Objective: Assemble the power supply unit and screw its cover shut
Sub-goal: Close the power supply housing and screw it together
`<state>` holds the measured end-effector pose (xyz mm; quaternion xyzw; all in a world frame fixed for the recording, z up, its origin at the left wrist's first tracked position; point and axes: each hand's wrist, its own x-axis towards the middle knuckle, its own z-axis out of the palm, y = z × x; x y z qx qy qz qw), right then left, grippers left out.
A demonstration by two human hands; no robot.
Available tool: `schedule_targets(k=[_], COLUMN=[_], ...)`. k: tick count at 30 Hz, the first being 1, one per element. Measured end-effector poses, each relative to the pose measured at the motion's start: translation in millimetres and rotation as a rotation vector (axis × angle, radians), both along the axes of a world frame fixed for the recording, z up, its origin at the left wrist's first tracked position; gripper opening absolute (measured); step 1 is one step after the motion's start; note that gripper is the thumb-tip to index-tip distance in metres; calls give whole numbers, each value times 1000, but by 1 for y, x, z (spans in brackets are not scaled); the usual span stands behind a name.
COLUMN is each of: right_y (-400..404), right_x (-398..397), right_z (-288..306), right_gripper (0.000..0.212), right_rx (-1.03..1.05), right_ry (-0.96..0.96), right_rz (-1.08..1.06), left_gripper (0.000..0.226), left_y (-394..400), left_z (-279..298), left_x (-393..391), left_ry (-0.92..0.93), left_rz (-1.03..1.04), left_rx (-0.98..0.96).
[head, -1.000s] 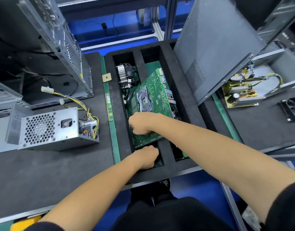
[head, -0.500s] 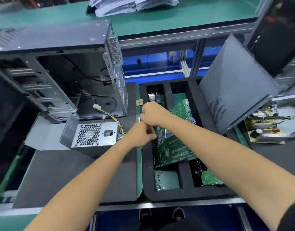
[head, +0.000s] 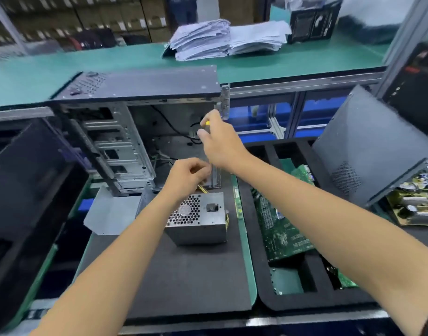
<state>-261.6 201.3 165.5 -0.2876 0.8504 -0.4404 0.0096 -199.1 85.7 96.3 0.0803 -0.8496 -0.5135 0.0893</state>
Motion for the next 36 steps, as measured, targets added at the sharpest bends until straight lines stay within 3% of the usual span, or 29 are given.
schedule_targets(k=[8,23,36], right_y=[-63,-64,-49], right_x=[26,33,39], right_z=[-7,-16,-17], right_gripper=[16,9,11], right_rx=[-108,-136,-130], right_ry=[42,112,119], right_rz=[-119,-142,-96], left_gripper=[18,36,26], left_y=[-76,-82,-69], left_z=[-28,-49,-44], left_x=[36,45,56], left_ry=[-56,-5,7], left_rz=[-68,-223,-178], left_rx=[160,313,390])
